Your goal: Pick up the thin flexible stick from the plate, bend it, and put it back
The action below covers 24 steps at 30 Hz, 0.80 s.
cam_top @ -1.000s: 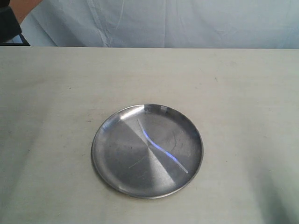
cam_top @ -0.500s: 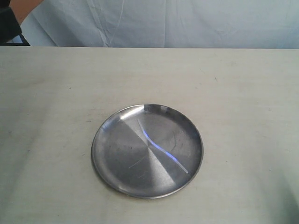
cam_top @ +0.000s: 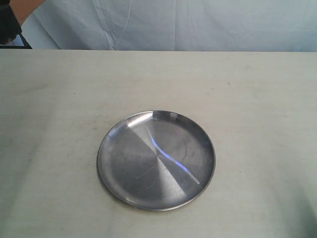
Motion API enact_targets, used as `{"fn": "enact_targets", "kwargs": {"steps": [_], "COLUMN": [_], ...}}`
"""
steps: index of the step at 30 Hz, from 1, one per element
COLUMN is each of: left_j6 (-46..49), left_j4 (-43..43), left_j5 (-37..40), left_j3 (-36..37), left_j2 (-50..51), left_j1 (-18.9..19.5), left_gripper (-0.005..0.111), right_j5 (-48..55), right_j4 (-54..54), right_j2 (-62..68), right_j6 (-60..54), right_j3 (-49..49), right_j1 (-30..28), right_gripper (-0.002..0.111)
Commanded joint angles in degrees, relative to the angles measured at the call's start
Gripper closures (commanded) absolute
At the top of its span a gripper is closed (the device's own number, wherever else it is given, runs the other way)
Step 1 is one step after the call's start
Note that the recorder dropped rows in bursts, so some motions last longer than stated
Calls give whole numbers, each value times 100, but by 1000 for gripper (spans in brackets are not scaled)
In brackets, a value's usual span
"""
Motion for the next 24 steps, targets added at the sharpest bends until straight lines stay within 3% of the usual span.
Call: {"fn": "enact_targets", "kwargs": {"steps": [1, 3, 8, 12, 19, 24], "left_j6": [-1213, -1858, -1805, -1831, -1809, -1846], "left_j4": [-1283, -2114, -4225, -4337, -3982, -4307], "left_j5": [426, 586, 71, -1126, -1380, -2316], "left_j3": [71, 220, 1067, 1958, 2917, 3461], "left_j2": [-174, -260, -662, -1320, -2807, -3309], "left_j1": [226, 596, 2002, 3019, 4513, 5678], "left_gripper": [53, 53, 53, 53, 53, 53], "right_j5": [21, 21, 10, 10, 10, 10], "right_j4": [-16, -16, -5, -17, -17, -17], "right_j2": [-34, -34, -34, -34, -34, -34], "right_j6": [-41, -41, -41, -41, -41, -41], "right_j3": [27, 27, 27, 27, 27, 27], "right_j1": [-43, -43, -43, -43, -43, -43], "right_gripper": [109, 109, 109, 109, 109, 109]}}
